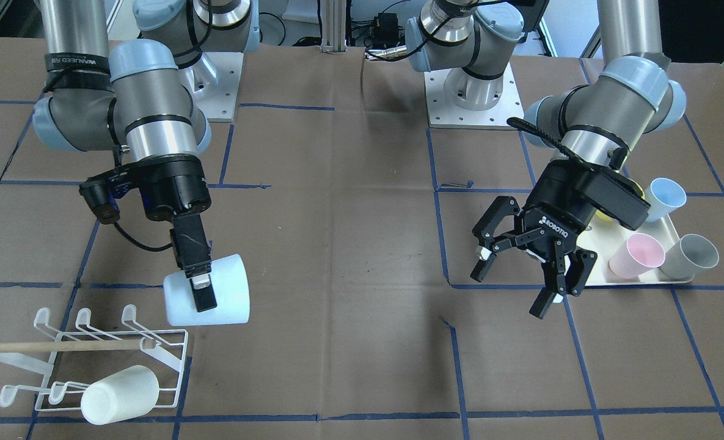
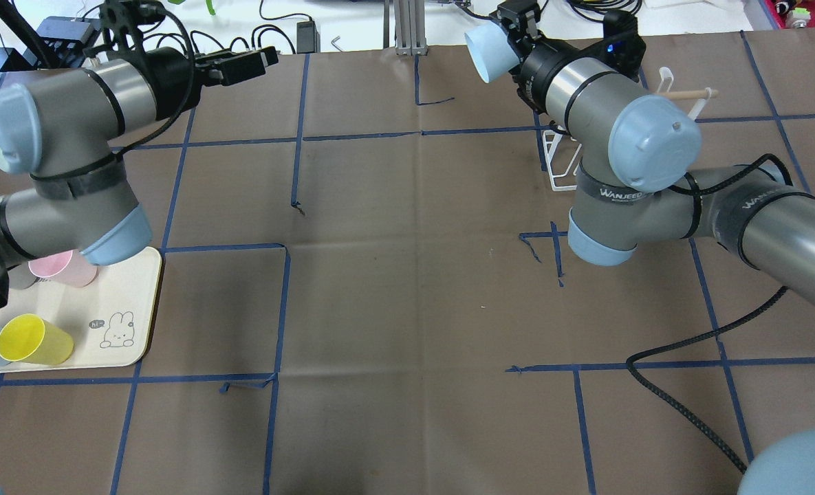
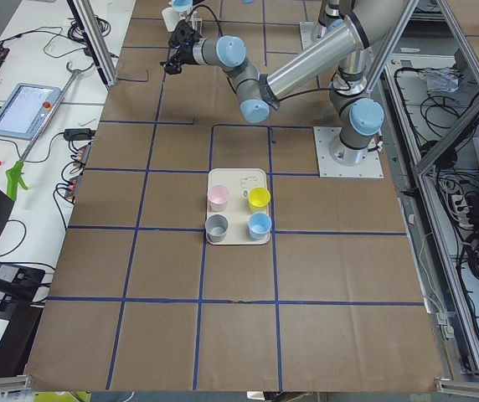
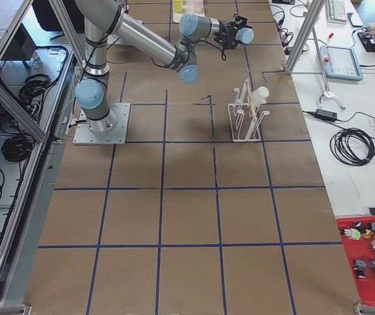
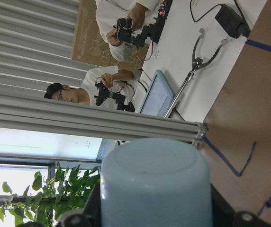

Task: Transfer IKEA cup to right arm and place on rack

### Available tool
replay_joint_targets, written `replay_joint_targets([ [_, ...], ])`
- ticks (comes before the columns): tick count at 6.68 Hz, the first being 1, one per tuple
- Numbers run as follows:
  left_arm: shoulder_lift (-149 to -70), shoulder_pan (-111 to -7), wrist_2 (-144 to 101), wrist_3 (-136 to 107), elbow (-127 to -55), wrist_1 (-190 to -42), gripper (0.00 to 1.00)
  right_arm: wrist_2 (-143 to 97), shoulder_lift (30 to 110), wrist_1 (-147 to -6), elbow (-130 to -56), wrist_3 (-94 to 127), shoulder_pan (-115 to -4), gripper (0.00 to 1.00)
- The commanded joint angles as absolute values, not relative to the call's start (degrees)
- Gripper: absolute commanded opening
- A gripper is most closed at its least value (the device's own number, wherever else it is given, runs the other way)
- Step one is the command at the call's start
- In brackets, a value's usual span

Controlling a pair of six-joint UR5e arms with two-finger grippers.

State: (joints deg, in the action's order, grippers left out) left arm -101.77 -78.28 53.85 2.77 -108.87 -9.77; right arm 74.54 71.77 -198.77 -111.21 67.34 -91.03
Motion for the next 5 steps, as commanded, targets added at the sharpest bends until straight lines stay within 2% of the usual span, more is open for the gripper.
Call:
replay_joint_targets([
  [1, -97.6, -84.3, 72.1, 2.7, -95.4, -44.4, 0.99, 74.8, 71.1, -198.7, -108.2, 51.8, -86.3, 0.29],
  [3, -98.0, -84.7, 78.4, 2.7, -83.5, -77.4, 0.99, 74.6, 68.7, -198.8, -106.9, 35.8, -82.0, 0.26],
  [5, -97.4, -85.2, 84.5, 2.6, -83.7, -88.0, 0.99, 73.7, 66.7, -198.8, -103.5, 20.6, -76.5, 0.26],
])
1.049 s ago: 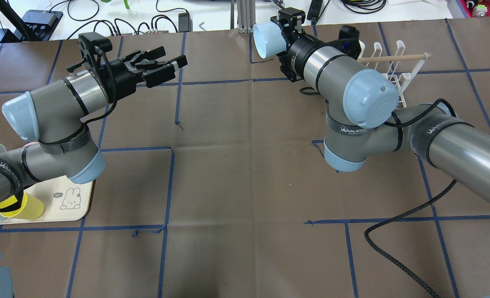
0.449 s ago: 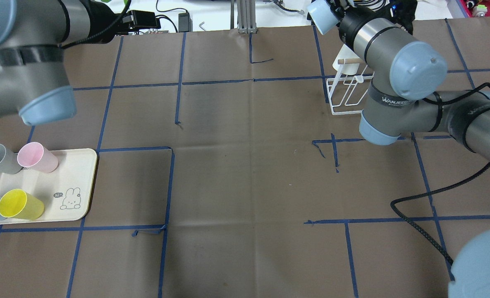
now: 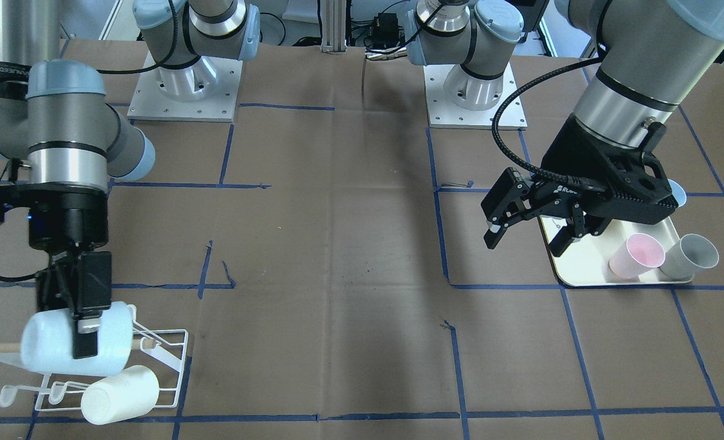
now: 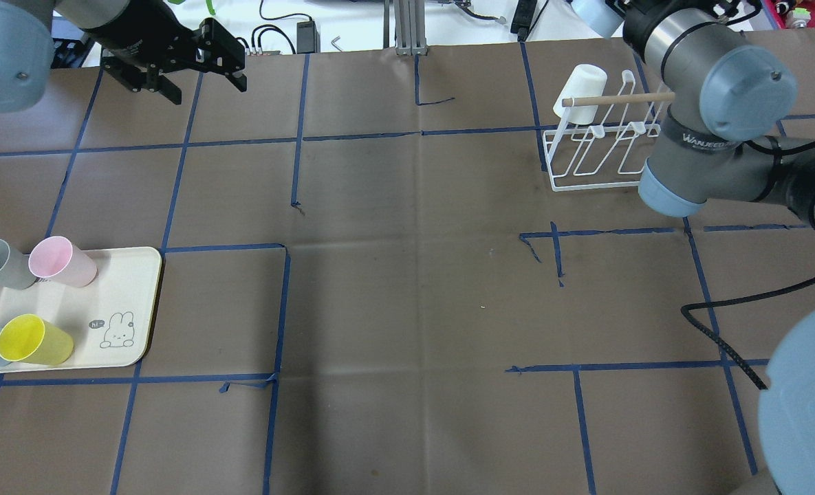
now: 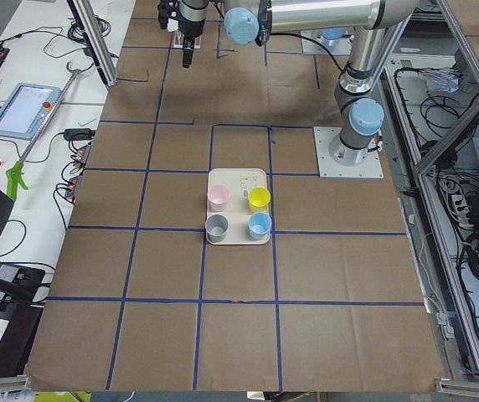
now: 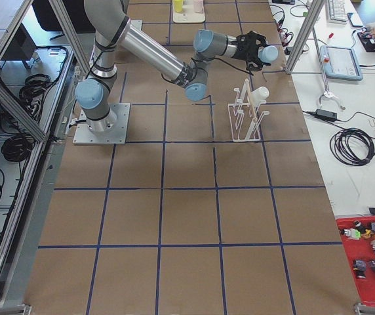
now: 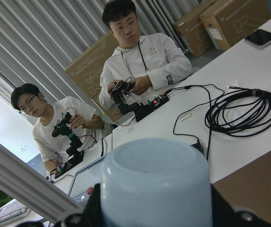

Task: Transfer IKEA cup to right arm and place on rack

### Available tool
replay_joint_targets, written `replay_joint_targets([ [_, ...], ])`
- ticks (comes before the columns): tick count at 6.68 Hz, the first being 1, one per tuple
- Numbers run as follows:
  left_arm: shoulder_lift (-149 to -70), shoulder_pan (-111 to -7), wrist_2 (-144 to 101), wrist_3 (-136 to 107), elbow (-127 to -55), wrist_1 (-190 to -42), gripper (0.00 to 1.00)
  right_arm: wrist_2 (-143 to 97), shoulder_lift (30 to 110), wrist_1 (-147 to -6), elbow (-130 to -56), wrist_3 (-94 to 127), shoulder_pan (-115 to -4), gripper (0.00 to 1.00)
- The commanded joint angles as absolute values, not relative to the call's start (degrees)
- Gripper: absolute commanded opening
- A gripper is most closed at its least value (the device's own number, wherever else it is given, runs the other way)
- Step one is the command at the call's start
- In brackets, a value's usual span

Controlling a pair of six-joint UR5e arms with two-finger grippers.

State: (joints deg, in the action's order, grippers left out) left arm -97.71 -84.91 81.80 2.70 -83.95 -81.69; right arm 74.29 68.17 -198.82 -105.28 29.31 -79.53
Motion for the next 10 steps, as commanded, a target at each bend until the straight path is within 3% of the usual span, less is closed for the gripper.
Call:
replay_joint_targets([
  [1, -97.0, -86.1, 84.8, 1.5, -86.6, -88.0, 0.99, 72.2, 65.0, -199.0, -103.0, 13.7, -73.9, 0.26],
  [4, -95.4, -89.6, 92.5, -0.6, -89.0, -86.9, 0.99, 73.6, 59.1, -199.0, -98.5, -0.6, -71.7, 0.25],
  [10, -91.0, -88.8, 89.6, -0.4, -90.5, -86.7, 0.99, 75.2, 55.8, -201.4, -101.5, -4.2, -70.8, 0.22],
])
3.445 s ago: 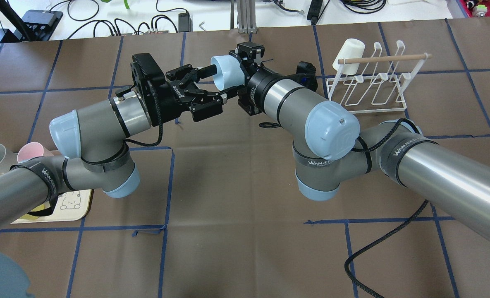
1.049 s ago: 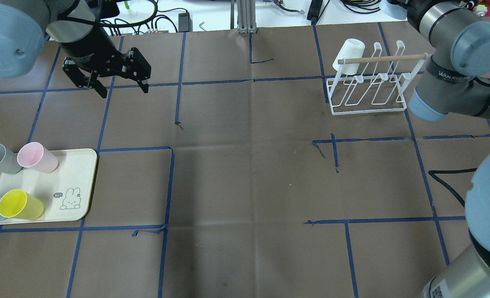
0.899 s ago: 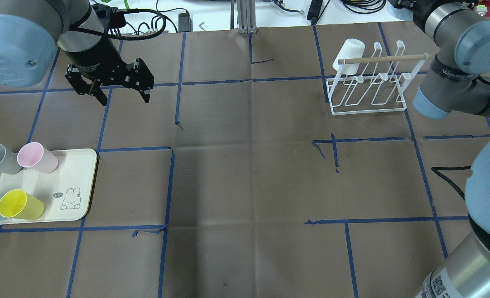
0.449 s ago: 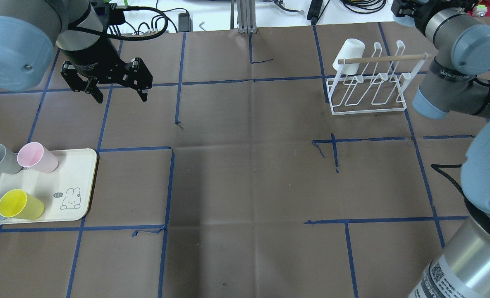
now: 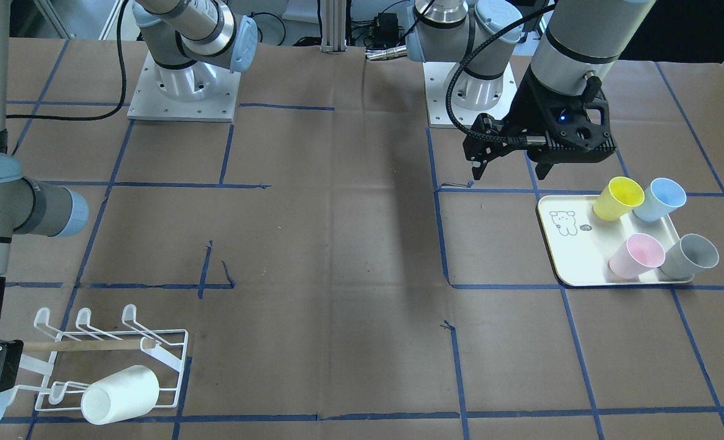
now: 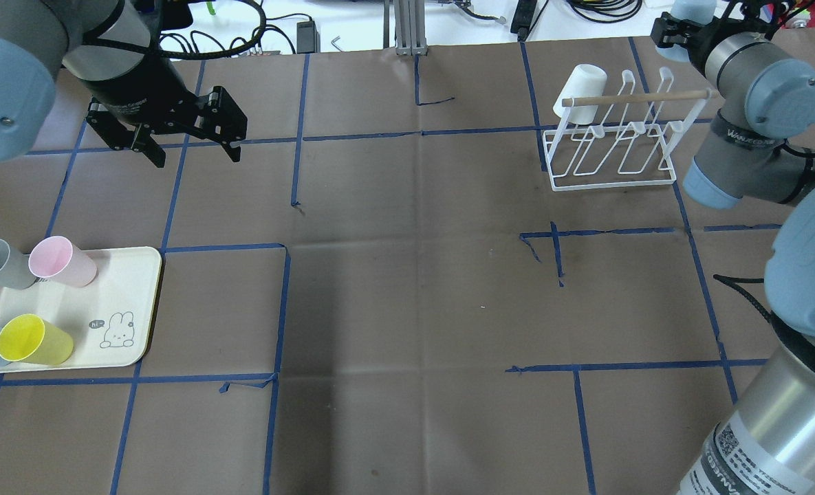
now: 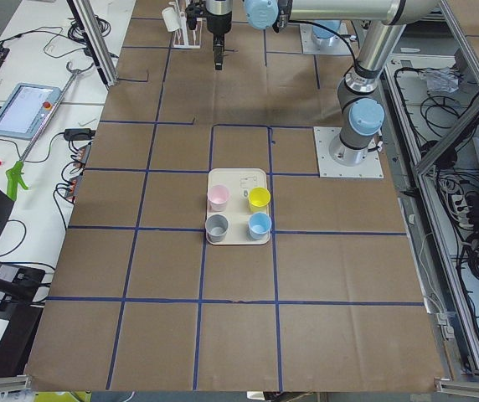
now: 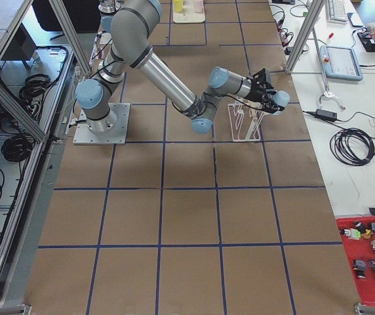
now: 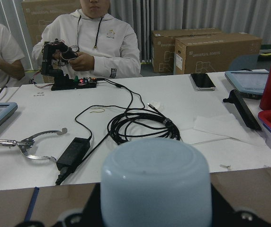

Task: Transfer IKEA cup to right arm and place on rack

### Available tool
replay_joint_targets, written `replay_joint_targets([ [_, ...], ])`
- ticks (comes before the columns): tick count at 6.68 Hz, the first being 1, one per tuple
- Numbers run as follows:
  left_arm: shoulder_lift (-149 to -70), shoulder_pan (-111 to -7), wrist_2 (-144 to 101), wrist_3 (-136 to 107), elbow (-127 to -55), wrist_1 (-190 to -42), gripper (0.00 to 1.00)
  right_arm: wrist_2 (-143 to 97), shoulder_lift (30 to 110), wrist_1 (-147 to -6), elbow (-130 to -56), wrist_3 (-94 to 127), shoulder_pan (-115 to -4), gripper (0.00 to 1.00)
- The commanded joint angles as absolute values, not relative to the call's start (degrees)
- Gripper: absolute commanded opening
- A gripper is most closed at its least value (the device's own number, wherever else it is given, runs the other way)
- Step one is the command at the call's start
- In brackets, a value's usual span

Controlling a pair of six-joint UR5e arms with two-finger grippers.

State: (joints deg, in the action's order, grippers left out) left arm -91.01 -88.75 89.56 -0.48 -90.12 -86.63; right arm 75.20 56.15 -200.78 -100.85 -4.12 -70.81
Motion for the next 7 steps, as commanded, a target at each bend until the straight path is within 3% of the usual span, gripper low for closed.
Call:
replay_joint_targets([
  [1, -91.7, -88.8, 89.7, -0.4, -90.5, -86.6, 0.99, 75.2, 55.4, -203.1, -102.8, -4.2, -70.8, 0.22],
  [3, -91.8, -88.9, 89.8, -0.5, -90.5, -86.6, 0.99, 75.3, 55.2, -204.5, -105.2, -4.2, -70.8, 0.22],
  [4, -91.8, -88.9, 89.8, -0.4, -90.5, -86.6, 0.99, 75.3, 54.8, -204.9, -105.6, -4.2, -70.8, 0.36],
  [5, -91.8, -88.9, 89.7, -0.4, -90.5, -86.6, 0.99, 75.3, 54.5, -204.7, -105.5, -3.7, -70.8, 0.99],
  [7, -91.8, -88.9, 89.6, -0.6, -90.5, -86.6, 0.99, 75.4, 54.9, -204.3, -105.5, -4.0, -70.8, 1.0],
])
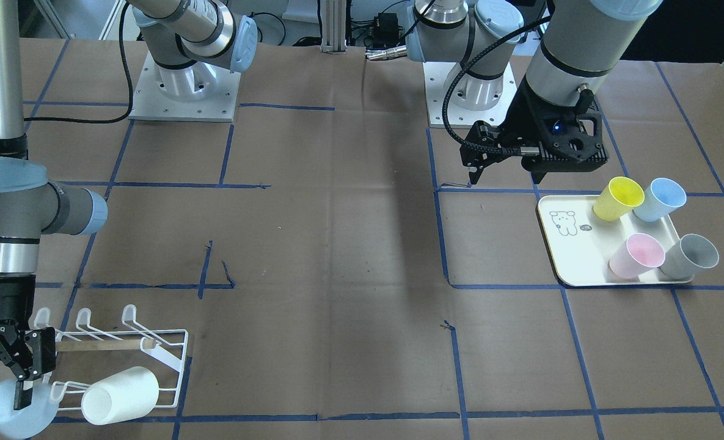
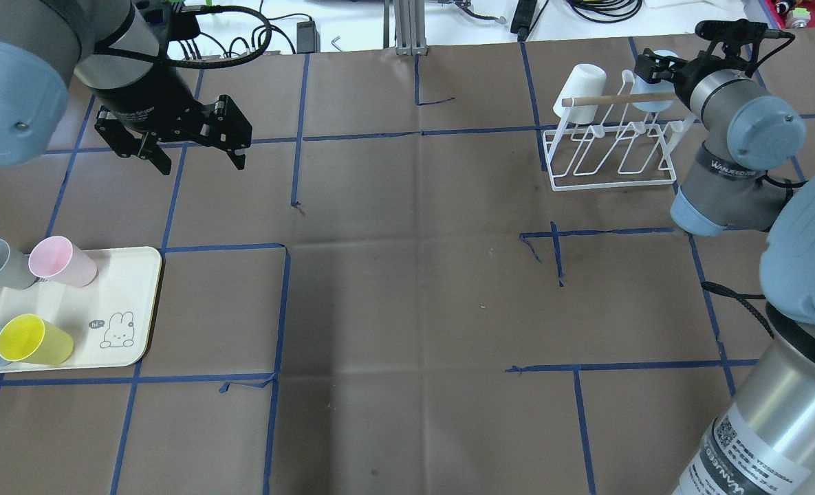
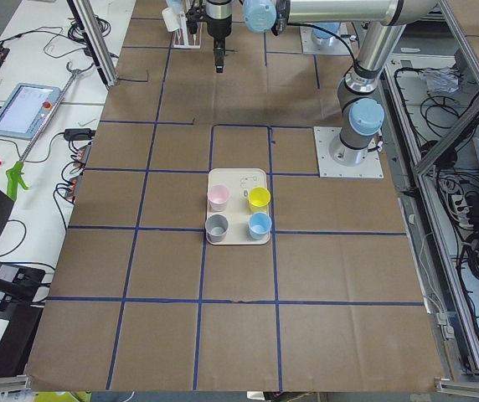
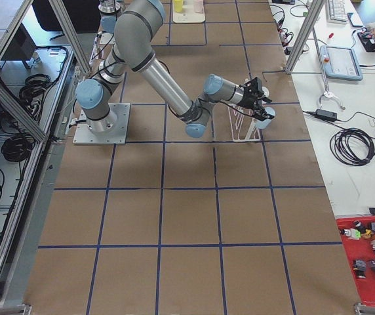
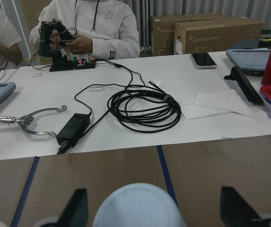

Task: Transfer IKEA cup to right arm and place on rack

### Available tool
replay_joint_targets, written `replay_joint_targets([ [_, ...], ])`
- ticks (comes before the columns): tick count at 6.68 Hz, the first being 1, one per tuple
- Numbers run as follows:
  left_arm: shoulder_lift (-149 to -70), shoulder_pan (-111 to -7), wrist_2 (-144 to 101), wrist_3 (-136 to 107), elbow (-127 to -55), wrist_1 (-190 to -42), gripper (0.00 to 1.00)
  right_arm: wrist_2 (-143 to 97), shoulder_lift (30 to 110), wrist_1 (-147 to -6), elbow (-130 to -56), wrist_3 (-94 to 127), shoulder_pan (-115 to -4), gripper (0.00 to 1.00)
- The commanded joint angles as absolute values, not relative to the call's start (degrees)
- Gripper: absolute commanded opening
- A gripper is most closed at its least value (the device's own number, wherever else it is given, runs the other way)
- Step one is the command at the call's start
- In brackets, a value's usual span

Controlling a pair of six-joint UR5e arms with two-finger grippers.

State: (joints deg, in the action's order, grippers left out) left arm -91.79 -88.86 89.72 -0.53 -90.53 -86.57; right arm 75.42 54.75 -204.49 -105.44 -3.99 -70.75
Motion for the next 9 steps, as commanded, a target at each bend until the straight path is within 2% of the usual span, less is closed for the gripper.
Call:
replay_joint_targets([
  [1, -91.8, -88.9, 89.6, -0.6, -90.5, -86.6, 0.99, 75.4, 55.3, -204.3, -105.3, -4.0, -70.8, 1.0],
  [4, -91.3, -88.9, 89.6, -1.5, -90.5, -86.6, 0.99, 75.1, 61.5, -199.6, -104.7, -3.8, -71.2, 1.0],
  [6, -91.1, -88.8, 89.6, -1.6, -90.5, -86.6, 0.99, 75.2, 68.9, -179.7, -104.5, -4.0, -71.6, 1.0],
  [9, -91.3, -88.8, 89.5, -1.6, -90.5, -86.6, 0.99, 75.2, 75.2, -152.6, -98.9, -4.1, -74.3, 1.0],
])
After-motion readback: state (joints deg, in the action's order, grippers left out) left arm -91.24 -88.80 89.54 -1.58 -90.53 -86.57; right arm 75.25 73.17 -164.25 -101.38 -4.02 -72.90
